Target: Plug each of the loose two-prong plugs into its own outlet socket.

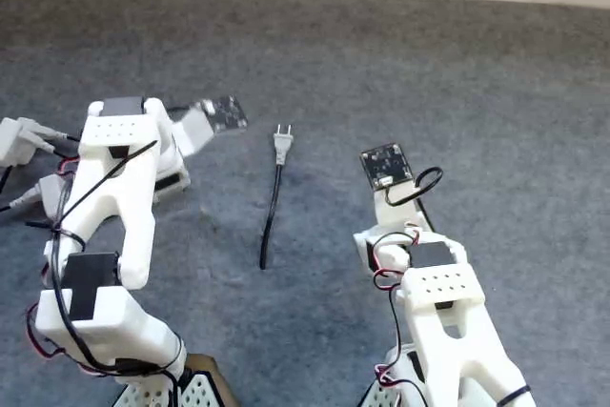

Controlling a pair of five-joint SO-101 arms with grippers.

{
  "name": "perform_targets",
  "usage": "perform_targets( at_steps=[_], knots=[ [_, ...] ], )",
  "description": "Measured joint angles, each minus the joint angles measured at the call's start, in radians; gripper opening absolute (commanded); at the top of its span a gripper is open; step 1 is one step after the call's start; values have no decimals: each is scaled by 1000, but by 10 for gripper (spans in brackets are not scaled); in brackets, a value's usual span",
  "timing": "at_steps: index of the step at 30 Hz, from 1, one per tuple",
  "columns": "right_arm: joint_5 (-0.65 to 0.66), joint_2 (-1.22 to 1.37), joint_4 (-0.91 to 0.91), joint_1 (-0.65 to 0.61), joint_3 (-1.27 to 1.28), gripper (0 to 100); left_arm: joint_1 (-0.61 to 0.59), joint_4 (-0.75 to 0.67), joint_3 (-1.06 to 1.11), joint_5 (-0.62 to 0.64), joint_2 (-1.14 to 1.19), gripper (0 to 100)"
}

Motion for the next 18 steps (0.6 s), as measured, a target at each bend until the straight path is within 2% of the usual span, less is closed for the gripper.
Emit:
perform_targets(
  at_steps=[5, 10, 13, 18],
  knots=[
    [0, 0, 0, 0, 0, 266, -55, -187, -58, 135, 60, 182],
    [0, 0, 0, 0, 0, 266, -69, -258, -101, 149, 172, 182],
    [0, 0, 0, 0, 0, 266, -72, -215, -118, 152, 199, 181],
    [0, 0, 0, 0, 0, 266, -52, -3, -124, 121, 186, 181]
  ],
)
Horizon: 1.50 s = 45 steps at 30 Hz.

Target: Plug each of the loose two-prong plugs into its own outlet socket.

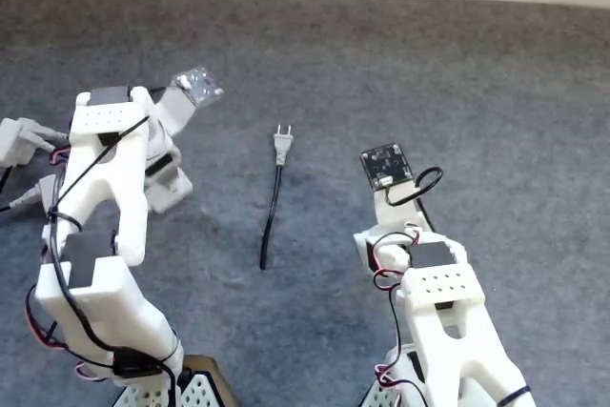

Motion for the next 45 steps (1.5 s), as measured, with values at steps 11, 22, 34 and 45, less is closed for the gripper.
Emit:
perform_targets(
  at_steps=[11, 22, 34, 45],
  knots=[
    [0, 0, 0, 0, 0, 266, 57, 172, 250, -17, -141, 181],
    [0, 0, 0, 0, 0, 266, 87, 216, 262, -34, -586, 182],
    [0, 0, 0, 0, 0, 266, 12, -149, 344, -35, -253, 181],
    [0, 0, 0, 0, 0, 266, 114, 226, 379, -35, -341, 181]
  ],
)
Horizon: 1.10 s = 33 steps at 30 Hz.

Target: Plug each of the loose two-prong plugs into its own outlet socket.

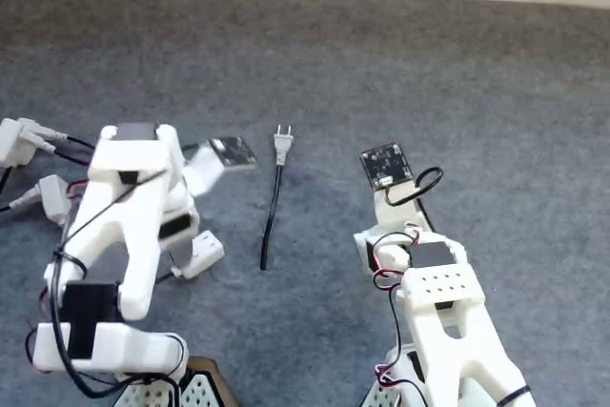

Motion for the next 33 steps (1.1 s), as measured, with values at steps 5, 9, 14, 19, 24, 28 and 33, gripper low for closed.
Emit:
perform_targets(
  at_steps=[5, 9, 14, 19, 24, 28, 33],
  knots=[
    [0, 0, 0, 0, 0, 266, 75, 17, 106, 0, -78, 181],
    [0, 0, 0, 0, 0, 266, 84, 23, 109, -2, -160, 181],
    [0, 0, 0, 0, 0, 266, 60, -54, 100, -9, -233, 185],
    [0, 0, 0, 0, 0, 266, 18, -117, 91, -8, -186, 185],
    [0, 0, 0, 0, 0, 266, 18, -129, 91, -8, -78, 185],
    [0, 0, 0, 0, 0, 266, 18, -147, 91, -8, -5, 184],
    [3, 0, 0, 0, 0, 266, 8, -235, 91, -8, 98, 181]
  ],
)
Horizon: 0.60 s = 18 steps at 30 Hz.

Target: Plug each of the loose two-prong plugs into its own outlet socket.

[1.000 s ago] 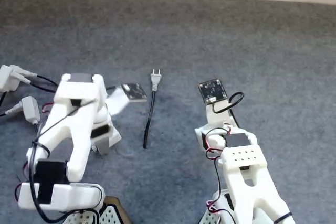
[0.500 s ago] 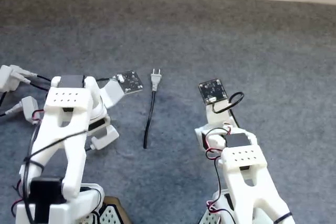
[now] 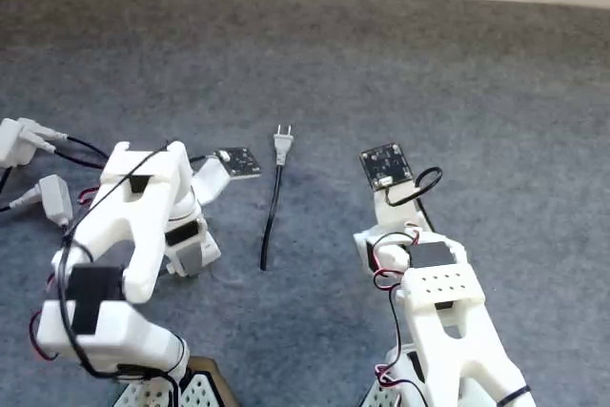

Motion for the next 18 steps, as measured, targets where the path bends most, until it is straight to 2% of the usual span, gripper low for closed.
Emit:
perform_targets(
  at_steps=[3, 7, 10, 13, 18],
  knots=[
    [0, 0, 0, 0, 0, 266, 3, -37, -9, 2, 66, 160],
    [0, 0, 0, 0, 0, 266, 3, -48, -44, -2, 110, 6],
    [0, 0, 0, 0, 0, 266, 3, -25, -109, -6, 123, 2],
    [0, 0, 0, 0, 0, 266, 3, 77, -222, -97, 137, 3],
    [0, 0, 0, 0, 0, 266, -2, 347, -450, -255, 137, 3]
  ],
)
